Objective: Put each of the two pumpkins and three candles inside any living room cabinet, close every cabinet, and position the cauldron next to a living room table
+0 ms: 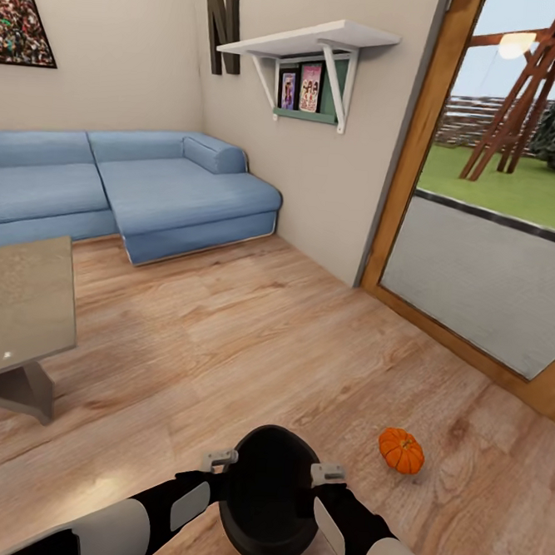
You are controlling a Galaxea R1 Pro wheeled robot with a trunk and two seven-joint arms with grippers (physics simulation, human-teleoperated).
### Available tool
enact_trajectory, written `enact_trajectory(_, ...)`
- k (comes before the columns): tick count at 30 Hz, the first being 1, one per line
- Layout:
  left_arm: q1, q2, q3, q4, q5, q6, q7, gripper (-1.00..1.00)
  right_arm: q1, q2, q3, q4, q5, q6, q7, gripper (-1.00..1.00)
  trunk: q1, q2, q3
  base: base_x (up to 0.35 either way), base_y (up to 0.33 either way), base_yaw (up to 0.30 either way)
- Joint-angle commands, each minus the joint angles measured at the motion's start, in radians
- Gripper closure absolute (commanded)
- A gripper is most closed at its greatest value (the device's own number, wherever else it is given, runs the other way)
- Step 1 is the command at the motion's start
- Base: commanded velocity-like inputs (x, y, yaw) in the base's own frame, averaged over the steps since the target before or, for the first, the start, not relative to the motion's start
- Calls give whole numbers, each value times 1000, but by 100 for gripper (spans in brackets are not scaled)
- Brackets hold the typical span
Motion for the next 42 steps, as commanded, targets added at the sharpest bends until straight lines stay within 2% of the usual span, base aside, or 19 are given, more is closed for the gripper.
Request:
enact_trajectory(1, 0, 0, 0, 5, -11, 0, 2, 100, 14, 12, -6, -1, -22, -3, 1, 100, 0, 0, 0, 0, 0, 233)
enact_trajectory(42, 0, 0, 0, 5, -11, 0, 2, 100, 15, 14, -6, 0, -22, -3, 1, 100, 0, 0, 0, 0, 0, 216)
